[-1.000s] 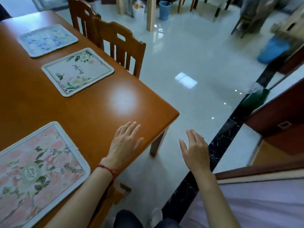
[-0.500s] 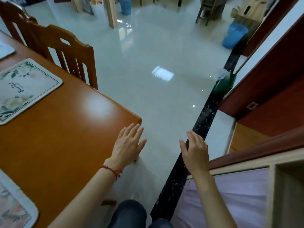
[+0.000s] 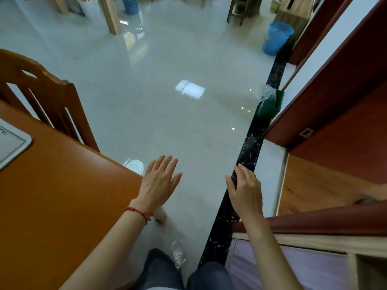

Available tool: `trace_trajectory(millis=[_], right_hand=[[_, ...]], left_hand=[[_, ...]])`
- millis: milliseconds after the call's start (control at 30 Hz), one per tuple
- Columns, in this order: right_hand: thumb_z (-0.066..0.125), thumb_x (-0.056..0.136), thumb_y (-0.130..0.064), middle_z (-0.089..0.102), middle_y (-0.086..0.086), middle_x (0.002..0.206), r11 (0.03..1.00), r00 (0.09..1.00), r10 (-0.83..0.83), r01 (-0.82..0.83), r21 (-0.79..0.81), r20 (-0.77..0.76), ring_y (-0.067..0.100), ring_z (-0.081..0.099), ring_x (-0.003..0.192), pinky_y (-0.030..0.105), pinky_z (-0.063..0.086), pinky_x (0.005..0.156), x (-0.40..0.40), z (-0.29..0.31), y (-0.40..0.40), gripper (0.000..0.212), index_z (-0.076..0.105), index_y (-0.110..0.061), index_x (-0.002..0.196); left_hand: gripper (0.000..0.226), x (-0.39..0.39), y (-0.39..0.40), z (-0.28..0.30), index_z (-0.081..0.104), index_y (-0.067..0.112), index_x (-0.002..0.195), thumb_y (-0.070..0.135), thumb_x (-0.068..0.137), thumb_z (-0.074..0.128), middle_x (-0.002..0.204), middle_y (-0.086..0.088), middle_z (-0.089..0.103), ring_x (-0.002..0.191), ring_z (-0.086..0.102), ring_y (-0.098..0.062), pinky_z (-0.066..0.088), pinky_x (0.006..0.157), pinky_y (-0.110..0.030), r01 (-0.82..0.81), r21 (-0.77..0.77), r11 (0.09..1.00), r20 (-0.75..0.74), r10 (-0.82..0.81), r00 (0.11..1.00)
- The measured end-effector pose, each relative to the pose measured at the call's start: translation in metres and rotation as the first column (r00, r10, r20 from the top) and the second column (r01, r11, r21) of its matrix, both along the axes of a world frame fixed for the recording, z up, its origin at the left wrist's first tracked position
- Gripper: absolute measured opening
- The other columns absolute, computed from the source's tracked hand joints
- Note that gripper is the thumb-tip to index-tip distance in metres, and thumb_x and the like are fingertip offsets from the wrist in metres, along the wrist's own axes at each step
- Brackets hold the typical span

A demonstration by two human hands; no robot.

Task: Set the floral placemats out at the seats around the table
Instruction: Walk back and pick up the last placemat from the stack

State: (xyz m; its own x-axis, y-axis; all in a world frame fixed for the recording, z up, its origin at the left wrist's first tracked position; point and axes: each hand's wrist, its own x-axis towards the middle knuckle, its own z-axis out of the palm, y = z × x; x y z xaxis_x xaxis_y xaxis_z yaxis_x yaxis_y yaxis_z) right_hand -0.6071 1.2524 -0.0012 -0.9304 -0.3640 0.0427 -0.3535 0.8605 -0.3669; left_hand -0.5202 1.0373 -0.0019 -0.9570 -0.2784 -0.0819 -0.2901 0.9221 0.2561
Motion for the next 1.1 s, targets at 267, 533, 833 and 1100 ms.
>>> trace_trajectory(millis=[267, 533, 833, 1100], right_hand=[[0.034, 0.089, -0.042, 0.058, 0.017, 0.126, 0.999, 0.999, -0.036, 0.036, 0.004, 0.018, 0.031, 0.051, 0.12, 0.043, 0.039, 0.1, -0.075, -0.003, -0.001, 0.056, 0.058, -0.002, 0.12], [0.038, 0.092, -0.04, 0.052, 0.015, 0.133, 1.0, 0.999, 0.024, -0.025, 0.014, 0.039, 0.03, 0.045, 0.127, 0.041, 0.032, 0.106, -0.2, -0.007, -0.006, 0.053, 0.052, -0.002, 0.127], [0.035, 0.091, -0.039, 0.059, 0.017, 0.124, 0.988, 0.989, 0.146, -0.145, 0.048, -0.013, 0.033, 0.055, 0.116, 0.044, 0.04, 0.099, -0.311, -0.007, -0.044, 0.053, 0.058, -0.001, 0.12], [0.041, 0.092, -0.036, 0.056, 0.016, 0.127, 0.974, 0.974, 0.222, -0.22, 0.054, -0.042, 0.032, 0.052, 0.119, 0.041, 0.037, 0.101, -0.394, -0.019, -0.13, 0.048, 0.056, -0.002, 0.123]], left_hand=[[0.071, -0.082, -0.001, -0.006, 0.059, 0.006, 0.119, 0.05, 0.096, 0.008, 0.12, -0.015, 0.063, 0.113, 0.058, -0.035, 0.046, 0.091, -0.05, 0.004, 0.021, 1.0, 0.014, -0.004, 1.0], [0.072, -0.193, 0.001, -0.011, 0.059, 0.005, 0.119, 0.05, 0.097, 0.007, 0.12, -0.015, 0.063, 0.113, 0.058, -0.035, 0.046, 0.092, -0.049, -0.047, 0.025, 0.999, 0.007, 0.047, 0.999], [0.069, -0.285, -0.026, -0.005, 0.058, 0.005, 0.12, 0.047, 0.097, 0.008, 0.119, -0.014, 0.063, 0.112, 0.059, -0.034, 0.047, 0.092, -0.048, -0.116, 0.012, 0.993, -0.002, 0.116, 0.993], [0.07, -0.353, -0.105, -0.015, 0.06, 0.005, 0.118, 0.046, 0.098, 0.006, 0.117, -0.014, 0.065, 0.11, 0.061, -0.033, 0.048, 0.09, -0.048, -0.184, 0.009, 0.983, -0.014, 0.184, 0.983]])
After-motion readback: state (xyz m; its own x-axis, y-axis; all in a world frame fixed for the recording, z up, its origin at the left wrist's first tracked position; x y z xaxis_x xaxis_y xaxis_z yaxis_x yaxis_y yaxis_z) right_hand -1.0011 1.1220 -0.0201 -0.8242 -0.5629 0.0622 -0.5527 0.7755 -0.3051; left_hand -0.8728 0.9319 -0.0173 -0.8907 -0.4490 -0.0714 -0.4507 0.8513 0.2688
